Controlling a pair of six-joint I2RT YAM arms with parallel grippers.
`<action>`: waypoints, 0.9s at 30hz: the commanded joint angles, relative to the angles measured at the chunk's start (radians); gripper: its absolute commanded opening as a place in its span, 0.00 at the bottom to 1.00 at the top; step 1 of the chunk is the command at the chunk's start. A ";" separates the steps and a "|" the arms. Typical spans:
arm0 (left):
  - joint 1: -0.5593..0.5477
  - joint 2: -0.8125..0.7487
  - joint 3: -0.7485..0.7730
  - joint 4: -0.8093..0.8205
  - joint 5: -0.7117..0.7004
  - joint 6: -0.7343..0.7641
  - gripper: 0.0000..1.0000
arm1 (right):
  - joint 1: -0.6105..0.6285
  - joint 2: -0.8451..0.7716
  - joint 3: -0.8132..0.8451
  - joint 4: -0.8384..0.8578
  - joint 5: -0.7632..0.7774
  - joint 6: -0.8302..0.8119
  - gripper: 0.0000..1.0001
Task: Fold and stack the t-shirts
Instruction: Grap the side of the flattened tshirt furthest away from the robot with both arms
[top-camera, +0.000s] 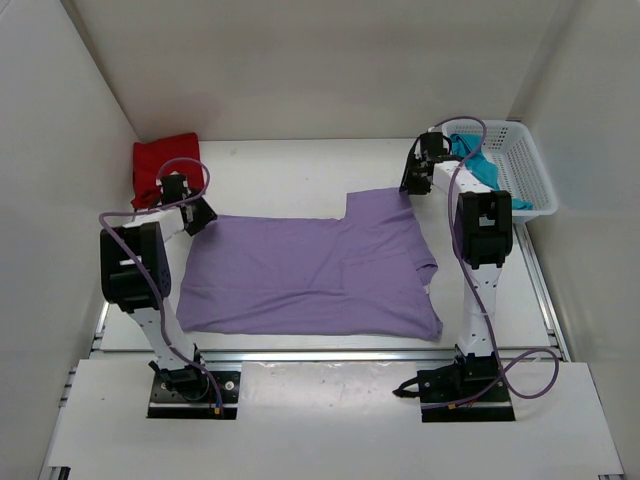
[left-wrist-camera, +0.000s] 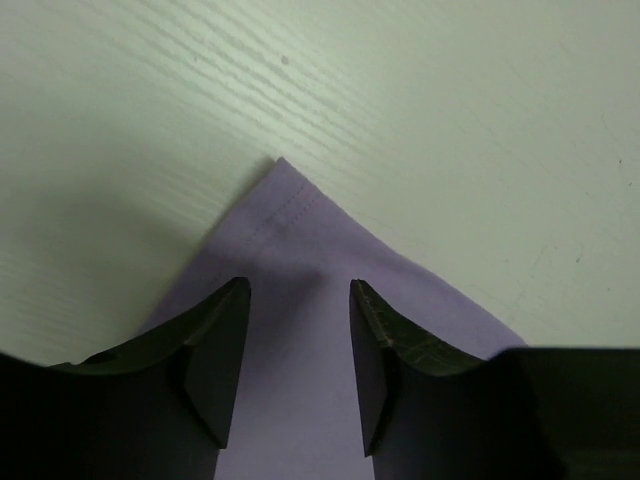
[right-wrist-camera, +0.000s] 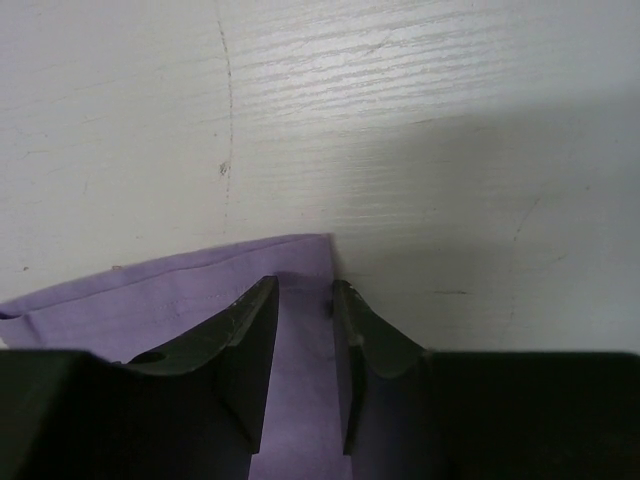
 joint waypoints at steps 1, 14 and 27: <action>0.008 -0.001 0.083 -0.035 -0.038 0.059 0.54 | -0.001 0.005 -0.005 0.027 -0.008 0.007 0.27; 0.006 0.134 0.225 -0.098 -0.101 0.084 0.48 | 0.004 -0.029 -0.062 0.095 -0.060 0.010 0.19; -0.001 0.189 0.305 -0.176 -0.093 0.110 0.34 | -0.010 -0.067 -0.107 0.130 -0.079 0.024 0.15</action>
